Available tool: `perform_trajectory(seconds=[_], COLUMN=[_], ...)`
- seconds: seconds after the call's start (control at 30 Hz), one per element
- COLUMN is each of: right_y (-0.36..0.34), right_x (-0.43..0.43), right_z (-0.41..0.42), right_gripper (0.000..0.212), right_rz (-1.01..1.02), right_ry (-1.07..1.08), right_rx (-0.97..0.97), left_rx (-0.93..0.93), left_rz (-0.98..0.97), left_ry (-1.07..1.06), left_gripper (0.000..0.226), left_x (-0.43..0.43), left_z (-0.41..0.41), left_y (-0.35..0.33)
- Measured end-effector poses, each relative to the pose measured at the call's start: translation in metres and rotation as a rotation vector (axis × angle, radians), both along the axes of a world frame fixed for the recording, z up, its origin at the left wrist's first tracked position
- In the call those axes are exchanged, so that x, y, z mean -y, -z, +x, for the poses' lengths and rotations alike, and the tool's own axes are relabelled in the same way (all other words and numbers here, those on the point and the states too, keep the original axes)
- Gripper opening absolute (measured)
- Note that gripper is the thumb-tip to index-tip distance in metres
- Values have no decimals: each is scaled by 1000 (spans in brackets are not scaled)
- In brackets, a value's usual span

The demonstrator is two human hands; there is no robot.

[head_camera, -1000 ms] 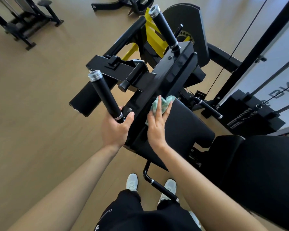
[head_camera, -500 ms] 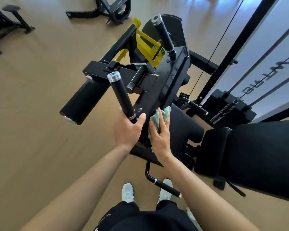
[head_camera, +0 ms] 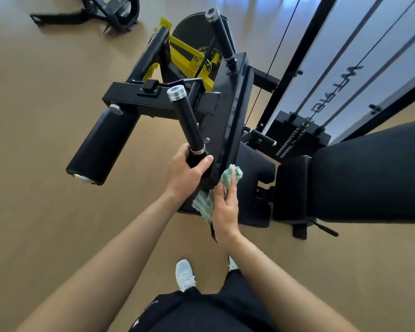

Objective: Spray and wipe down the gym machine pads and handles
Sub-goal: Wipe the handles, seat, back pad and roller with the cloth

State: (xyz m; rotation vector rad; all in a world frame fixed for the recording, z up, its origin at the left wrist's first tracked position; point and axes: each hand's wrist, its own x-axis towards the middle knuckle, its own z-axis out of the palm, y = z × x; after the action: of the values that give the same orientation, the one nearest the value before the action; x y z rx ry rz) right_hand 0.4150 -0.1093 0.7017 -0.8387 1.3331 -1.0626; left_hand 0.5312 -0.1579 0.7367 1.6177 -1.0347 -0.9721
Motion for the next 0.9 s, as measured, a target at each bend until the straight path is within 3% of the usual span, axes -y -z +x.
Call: perform_trajectory(seconds=[0.1, 0.17, 0.23, 0.3, 0.33, 0.4, 0.5, 0.57, 0.67, 0.73, 0.83, 0.9], right_y=[11, 1, -3, -4, -3, -3, -10, -12, -11, -12, -19, -20], right_x=[-17, -26, -34, -43, -47, -55, -57, -52, -38, -29, -17, -10], right_z=[-5, -10, -17, -20, -20, -17, -17, -22, -31, -31, -20, -8], right_gripper=[68, 53, 36, 47, 56, 79, 94, 88, 54, 36, 34, 38], right_rz=[10, -5, -18, -40, -33, 6, 23, 21, 22, 91, 204, 264], right_ry=[52, 90, 73, -17, -92, -245, -316, -263, -106, 4, 134, 191], right_rx=[-108, -136, -164, -203, -210, -206, -238, -227, -252, -117, 174, 303], left_rx=[-265, -423, -511, -536, -562, -662, -750, -690, -672, -710, -921, -1125], left_rz=[-52, -3, 139, 367, 477, 597, 586, 570, 533, 479, 339, 278], left_ry=[40, -13, -47, 20, 101, 264, 247, 148, -2, -130, -291, -393], left_gripper=[39, 58, 76, 91, 90, 66, 38, 24, 13, 9, 2, 12], left_x=[-17, -35, -57, -80, -90, -101, -101, -96, -88, -79, -61, -54], left_z=[9, 9, 5, -3, -7, -14, -17, -15, -10, -5, 2, 7], left_y=[7, 16, 25, 30, 32, 37, 40, 41, 46, 50, 43, 38])
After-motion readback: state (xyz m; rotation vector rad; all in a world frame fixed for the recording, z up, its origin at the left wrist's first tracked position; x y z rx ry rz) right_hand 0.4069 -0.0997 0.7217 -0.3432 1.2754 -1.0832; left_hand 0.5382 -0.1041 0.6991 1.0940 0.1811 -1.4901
